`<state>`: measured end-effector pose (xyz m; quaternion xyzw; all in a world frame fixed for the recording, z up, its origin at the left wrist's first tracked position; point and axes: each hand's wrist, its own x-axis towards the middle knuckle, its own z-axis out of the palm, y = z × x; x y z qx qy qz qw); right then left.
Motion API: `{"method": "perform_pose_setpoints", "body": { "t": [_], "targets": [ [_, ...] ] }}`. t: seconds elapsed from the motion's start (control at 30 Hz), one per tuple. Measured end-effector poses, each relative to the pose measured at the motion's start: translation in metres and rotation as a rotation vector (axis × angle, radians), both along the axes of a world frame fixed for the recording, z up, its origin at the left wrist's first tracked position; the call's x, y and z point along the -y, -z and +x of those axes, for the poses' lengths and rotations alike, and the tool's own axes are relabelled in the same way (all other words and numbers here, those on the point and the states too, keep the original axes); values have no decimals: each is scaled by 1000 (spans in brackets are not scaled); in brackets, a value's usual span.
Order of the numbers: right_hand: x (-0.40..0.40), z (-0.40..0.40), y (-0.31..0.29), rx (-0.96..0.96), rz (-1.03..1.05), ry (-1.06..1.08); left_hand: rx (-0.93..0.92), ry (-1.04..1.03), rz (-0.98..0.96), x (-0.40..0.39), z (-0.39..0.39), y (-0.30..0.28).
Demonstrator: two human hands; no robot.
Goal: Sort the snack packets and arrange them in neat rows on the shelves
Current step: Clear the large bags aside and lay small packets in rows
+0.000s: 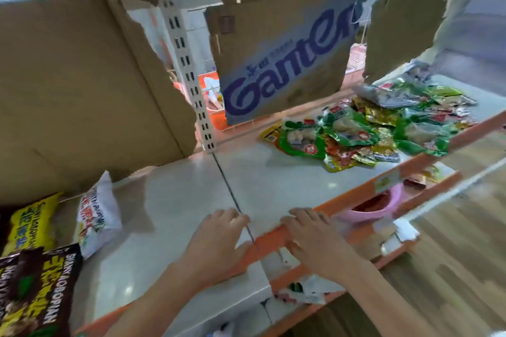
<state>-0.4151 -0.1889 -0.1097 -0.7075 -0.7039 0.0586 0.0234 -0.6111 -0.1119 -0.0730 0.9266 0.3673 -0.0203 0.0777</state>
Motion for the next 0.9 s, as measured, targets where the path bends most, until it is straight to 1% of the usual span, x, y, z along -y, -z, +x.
{"method": "perform_pose_setpoints", "body": {
  "t": [0.07,0.13,0.17,0.2,0.27,0.3,0.4,0.47,0.57,0.7,0.77,0.83,0.9],
  "targets": [
    [13,27,-1,-33,-29,25,10,-4,-7,2,30,0],
    [27,56,-6,-25,-80,81,68,83,52,3,60,3],
    [35,72,-6,4,-68,127,81,111,58,2,73,5],
    [44,84,-7,-19,-62,174,89,127,67,2,86,5],
    [60,109,-8,-50,13,240,97,175,73,1,118,7],
    [65,118,-9,-93,-37,289,114,191,68,-1,127,6],
    [85,148,-6,-63,-76,409,190,247,-23,-5,166,12],
    [94,167,1,-40,-108,487,208,259,-67,-13,193,13],
    [104,197,5,-61,-77,561,223,339,-80,-35,236,16],
    [101,239,-4,-52,-47,651,312,358,-96,-69,297,14],
    [93,259,-7,-37,-32,737,374,360,-93,-80,323,12],
    [78,269,-9,-30,-43,721,375,331,-107,-89,343,14],
    [62,274,-9,-19,-60,682,330,324,-93,-99,355,22]
  ]
}}
